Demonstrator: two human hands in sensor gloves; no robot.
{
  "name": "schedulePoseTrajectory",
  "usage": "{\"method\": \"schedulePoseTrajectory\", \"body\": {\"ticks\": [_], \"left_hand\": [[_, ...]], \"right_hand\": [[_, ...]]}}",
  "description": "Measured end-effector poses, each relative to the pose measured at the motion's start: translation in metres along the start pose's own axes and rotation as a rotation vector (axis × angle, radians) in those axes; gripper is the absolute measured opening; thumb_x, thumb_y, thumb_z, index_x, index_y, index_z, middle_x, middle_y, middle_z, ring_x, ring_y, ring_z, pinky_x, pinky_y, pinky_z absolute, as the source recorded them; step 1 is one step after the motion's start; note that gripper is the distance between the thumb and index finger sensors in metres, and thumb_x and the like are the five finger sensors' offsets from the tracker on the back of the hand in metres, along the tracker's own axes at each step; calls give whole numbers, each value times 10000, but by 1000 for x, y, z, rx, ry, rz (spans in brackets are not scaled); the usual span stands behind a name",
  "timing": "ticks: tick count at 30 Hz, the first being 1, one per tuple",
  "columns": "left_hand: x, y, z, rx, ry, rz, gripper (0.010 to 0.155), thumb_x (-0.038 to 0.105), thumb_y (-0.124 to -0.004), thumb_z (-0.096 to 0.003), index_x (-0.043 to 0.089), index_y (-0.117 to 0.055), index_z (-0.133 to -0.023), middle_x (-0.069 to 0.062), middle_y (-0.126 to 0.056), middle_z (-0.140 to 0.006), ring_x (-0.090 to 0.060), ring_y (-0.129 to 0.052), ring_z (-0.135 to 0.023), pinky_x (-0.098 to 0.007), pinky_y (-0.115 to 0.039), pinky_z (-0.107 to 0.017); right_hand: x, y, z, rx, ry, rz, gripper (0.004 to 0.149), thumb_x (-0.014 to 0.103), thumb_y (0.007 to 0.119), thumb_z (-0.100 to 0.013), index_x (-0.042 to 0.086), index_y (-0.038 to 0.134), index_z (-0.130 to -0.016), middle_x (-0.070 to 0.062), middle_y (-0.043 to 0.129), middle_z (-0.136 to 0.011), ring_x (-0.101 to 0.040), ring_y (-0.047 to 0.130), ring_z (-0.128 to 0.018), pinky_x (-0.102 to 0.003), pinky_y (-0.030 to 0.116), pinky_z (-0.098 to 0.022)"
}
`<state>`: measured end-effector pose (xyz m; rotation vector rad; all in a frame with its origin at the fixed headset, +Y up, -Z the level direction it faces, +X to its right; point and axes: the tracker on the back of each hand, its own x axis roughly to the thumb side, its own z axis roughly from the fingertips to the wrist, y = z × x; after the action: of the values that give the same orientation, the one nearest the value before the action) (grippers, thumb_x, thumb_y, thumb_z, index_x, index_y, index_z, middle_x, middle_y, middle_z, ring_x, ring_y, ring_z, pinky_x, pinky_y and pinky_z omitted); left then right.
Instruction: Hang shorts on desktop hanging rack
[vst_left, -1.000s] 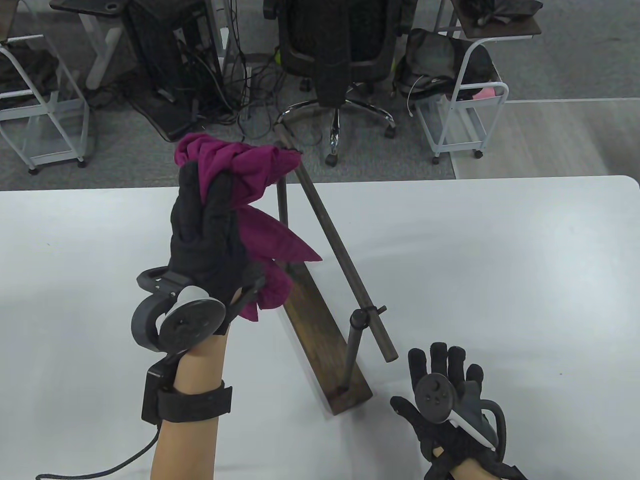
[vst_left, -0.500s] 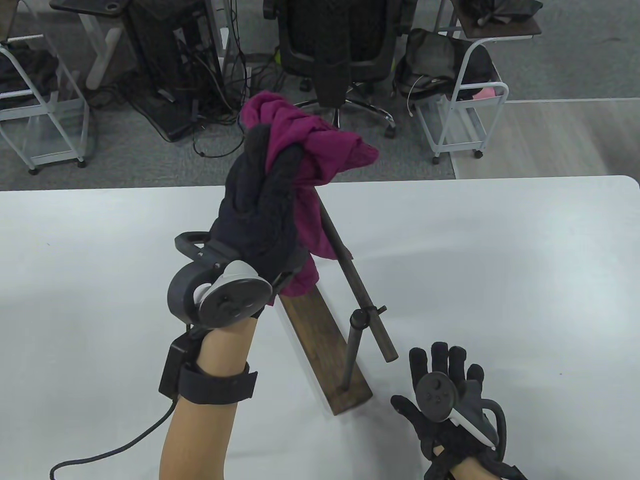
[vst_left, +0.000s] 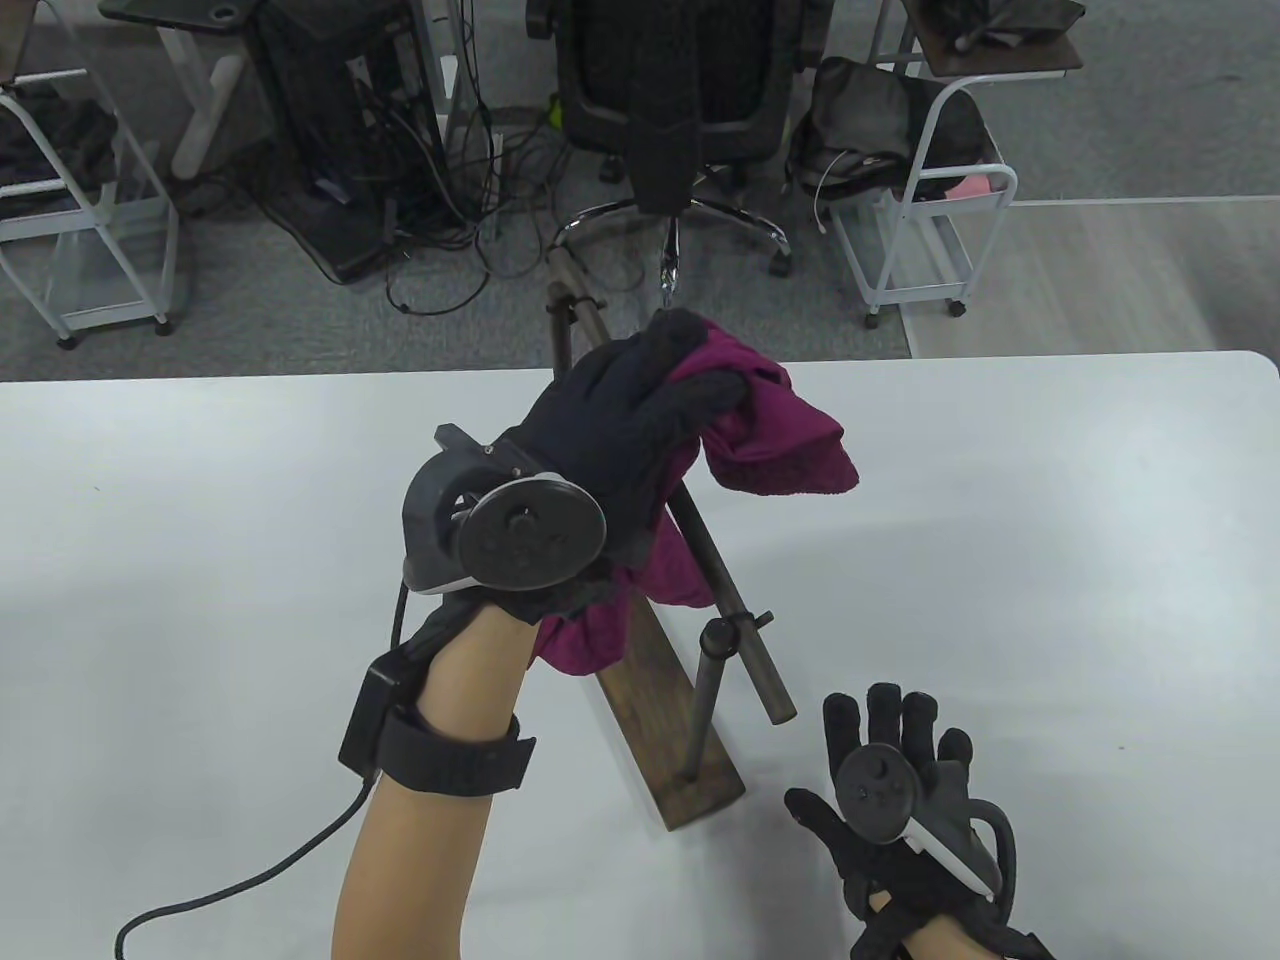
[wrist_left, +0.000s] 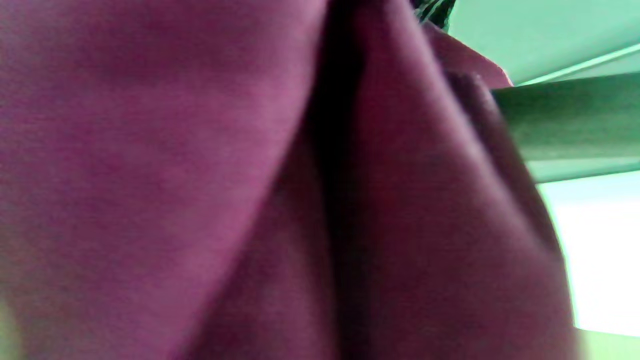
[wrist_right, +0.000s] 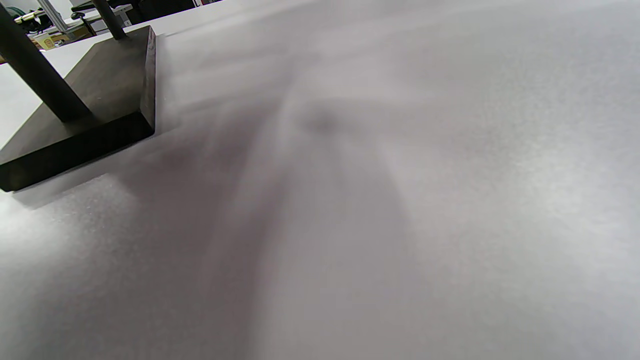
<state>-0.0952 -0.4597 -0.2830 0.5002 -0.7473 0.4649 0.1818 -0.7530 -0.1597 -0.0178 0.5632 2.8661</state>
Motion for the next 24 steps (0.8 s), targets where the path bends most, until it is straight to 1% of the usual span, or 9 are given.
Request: {"method": "schedulePoseTrajectory", "body": {"ticks": [3, 9, 12, 14, 16, 18, 21, 23, 24], "left_hand": [[-9, -1, 1, -46, 50, 84, 462, 344, -678, -655, 394, -664, -1114, -146, -676, -1171, -415, -831, -968, -649, -637, -764], [-20, -6, 6, -94, 74, 208, 457, 395, -684, -653, 394, -680, -1110, -140, -651, -1192, -459, -726, -1038, -706, -522, -783], [-23, -11, 8, -130, 73, 286, 464, 451, -679, -650, 368, -698, -1106, -147, -586, -1226, -488, -605, -1096, -725, -419, -799], [-25, -14, 10, -150, 69, 321, 493, 496, -673, -644, 353, -696, -1115, -156, -515, -1253, -496, -475, -1141, -728, -334, -807], [-25, -17, 12, -158, 50, 349, 508, 548, -675, -634, 370, -710, -1109, -163, -435, -1277, -503, -360, -1160, -731, -257, -802], [-26, -18, 14, -156, 44, 363, 525, 583, -672, -624, 395, -697, -1113, -161, -362, -1293, -502, -303, -1166, -738, -207, -795], [-28, -19, 18, -111, 38, 360, 572, 603, -689, -610, 403, -637, -1143, -161, -347, -1296, -508, -323, -1166, -747, -227, -796], [-29, -19, 21, -96, 39, 353, 637, 617, -700, -601, 413, -536, -1181, -162, -309, -1300, -507, -317, -1168, -746, -232, -799], [-29, -19, 23, -83, 41, 341, 700, 637, -695, -589, 390, -469, -1204, -164, -282, -1300, -504, -312, -1170, -748, -234, -800]], "right_hand": [[0, 0, 0, 1, -2, 1, 833, 662, 463, -526, 387, -214, -925, -25, -352, -1000, -351, -326, -952, -637, -196, -649], [0, 0, 1, 2, -4, 0, 831, 661, 463, -526, 387, -212, -926, -25, -350, -1001, -353, -324, -952, -637, -195, -650], [0, 0, 1, 3, -4, 0, 833, 661, 463, -525, 386, -212, -927, -26, -350, -1001, -353, -323, -953, -638, -195, -650], [0, 0, 1, 4, -4, 0, 832, 661, 463, -526, 386, -213, -926, -26, -349, -1002, -353, -324, -953, -638, -195, -650], [0, 0, 1, 6, -4, 0, 833, 661, 464, -525, 386, -211, -927, -26, -349, -1001, -354, -323, -953, -637, -195, -650], [0, 0, 1, 6, -3, 1, 830, 661, 463, -527, 387, -211, -927, -25, -350, -1001, -353, -323, -953, -637, -195, -650], [0, 0, 1, 8, -3, 2, 831, 660, 463, -527, 386, -211, -927, -26, -348, -1002, -353, -322, -954, -636, -195, -650], [0, 0, 1, 9, -3, 2, 832, 660, 464, -526, 386, -211, -927, -27, -349, -1002, -352, -323, -954, -637, -195, -650], [0, 0, 1, 8, -2, 3, 831, 661, 463, -526, 386, -211, -928, -26, -349, -1002, -353, -323, -953, -637, -196, -650]]}}
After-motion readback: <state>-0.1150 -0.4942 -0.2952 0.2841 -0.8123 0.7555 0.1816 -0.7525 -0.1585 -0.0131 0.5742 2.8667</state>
